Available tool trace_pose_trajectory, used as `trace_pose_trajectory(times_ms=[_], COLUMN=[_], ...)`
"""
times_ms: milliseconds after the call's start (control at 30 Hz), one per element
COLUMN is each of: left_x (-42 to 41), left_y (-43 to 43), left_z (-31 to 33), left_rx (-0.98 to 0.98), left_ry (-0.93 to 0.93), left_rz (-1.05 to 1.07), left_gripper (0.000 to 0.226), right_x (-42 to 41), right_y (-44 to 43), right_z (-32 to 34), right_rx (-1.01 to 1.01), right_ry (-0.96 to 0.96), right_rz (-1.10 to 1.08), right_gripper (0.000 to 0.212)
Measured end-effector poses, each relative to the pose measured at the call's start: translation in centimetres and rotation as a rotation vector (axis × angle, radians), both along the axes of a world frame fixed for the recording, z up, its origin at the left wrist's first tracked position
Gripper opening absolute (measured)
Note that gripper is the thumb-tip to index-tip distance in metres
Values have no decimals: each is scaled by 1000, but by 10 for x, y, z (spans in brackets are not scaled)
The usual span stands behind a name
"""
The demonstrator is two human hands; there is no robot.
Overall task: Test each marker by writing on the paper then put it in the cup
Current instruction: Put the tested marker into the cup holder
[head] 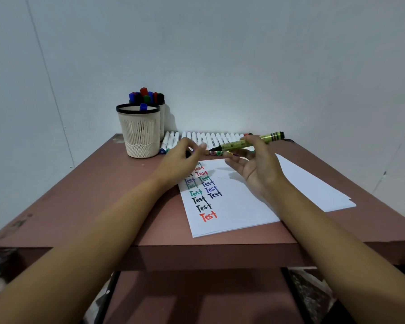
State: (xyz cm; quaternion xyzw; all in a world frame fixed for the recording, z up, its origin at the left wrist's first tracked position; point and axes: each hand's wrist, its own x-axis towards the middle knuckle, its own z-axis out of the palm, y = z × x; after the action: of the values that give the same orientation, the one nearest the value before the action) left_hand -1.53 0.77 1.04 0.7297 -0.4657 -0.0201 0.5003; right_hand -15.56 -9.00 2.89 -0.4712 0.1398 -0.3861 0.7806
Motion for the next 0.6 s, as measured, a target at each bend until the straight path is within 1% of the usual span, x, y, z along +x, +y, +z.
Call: trace_pose_trajectory(times_ms=[67,133,233,333,400,500,600], left_x=[7,12,15,18,21,25,27], left_y=[-2,-2,-4,-4,-4,-5,-6], left_z=[0,1,0,-4,-6,-9,-9], left_rx=[-62,-73,7,59,75,78,75], left_ry=[128,184,174,148,139,175,180], left_rz=[13,14,58,67,54,42,33], left_gripper=[24,28,35,37,37,37,38], right_x=[-3,-3,-1,-2,-1,1,3], right_y=[2,5,8,11,13,15,18], right_z=[1,-1,-6,-8,-9,-13,-17], right_rx=[72,37,-86,-116,-172,-299,-406], right_ry=[-38,10,119,164,221,356,444], right_rz=[83,107,98,146,162,121,62], right_gripper=[14,18,21,25,27,35,45])
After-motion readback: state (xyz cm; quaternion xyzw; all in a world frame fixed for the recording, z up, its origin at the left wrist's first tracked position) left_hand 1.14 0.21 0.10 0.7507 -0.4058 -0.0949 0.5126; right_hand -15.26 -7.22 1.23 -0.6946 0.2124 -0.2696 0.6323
